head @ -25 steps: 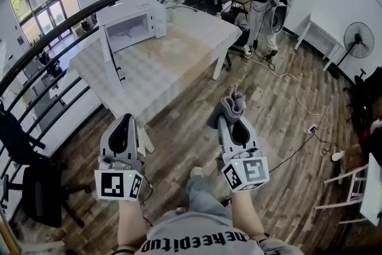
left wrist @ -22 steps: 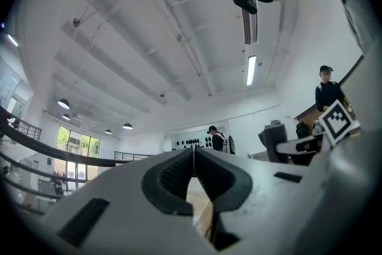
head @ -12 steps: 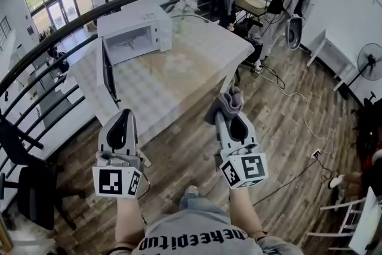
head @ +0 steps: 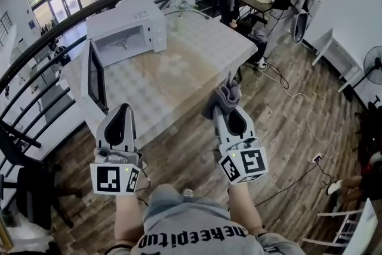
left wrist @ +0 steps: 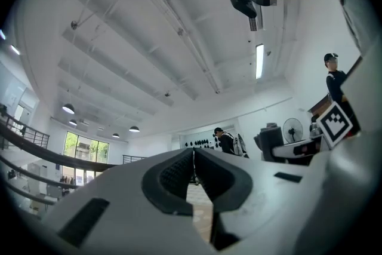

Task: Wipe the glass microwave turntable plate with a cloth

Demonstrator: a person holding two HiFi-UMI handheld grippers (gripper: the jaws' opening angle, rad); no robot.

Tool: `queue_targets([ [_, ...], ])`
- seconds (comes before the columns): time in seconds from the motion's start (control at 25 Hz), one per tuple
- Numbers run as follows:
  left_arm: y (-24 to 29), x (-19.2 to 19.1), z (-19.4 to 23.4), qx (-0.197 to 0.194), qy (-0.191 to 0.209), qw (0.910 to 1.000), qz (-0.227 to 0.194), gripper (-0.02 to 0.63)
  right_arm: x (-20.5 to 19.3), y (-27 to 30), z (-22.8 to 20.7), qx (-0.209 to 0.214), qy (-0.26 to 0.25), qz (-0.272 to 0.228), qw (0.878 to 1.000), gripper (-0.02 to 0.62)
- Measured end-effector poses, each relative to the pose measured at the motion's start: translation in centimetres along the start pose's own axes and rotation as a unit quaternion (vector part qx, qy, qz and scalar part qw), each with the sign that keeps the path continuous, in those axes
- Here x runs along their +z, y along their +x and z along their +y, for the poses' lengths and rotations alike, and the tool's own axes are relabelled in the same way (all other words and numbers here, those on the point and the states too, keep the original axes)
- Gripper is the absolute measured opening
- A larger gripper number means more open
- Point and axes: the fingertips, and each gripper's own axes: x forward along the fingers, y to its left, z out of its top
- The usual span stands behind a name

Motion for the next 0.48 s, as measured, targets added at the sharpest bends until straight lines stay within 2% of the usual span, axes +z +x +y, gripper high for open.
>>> queue_targets([
  [0.48,8.4,-4.4,2.0,-0.014,-0.008,0.9998,0.009,0.012,-3.5,7.5,-3.2,0.003,-0.001,0.024,1.000,0.101],
])
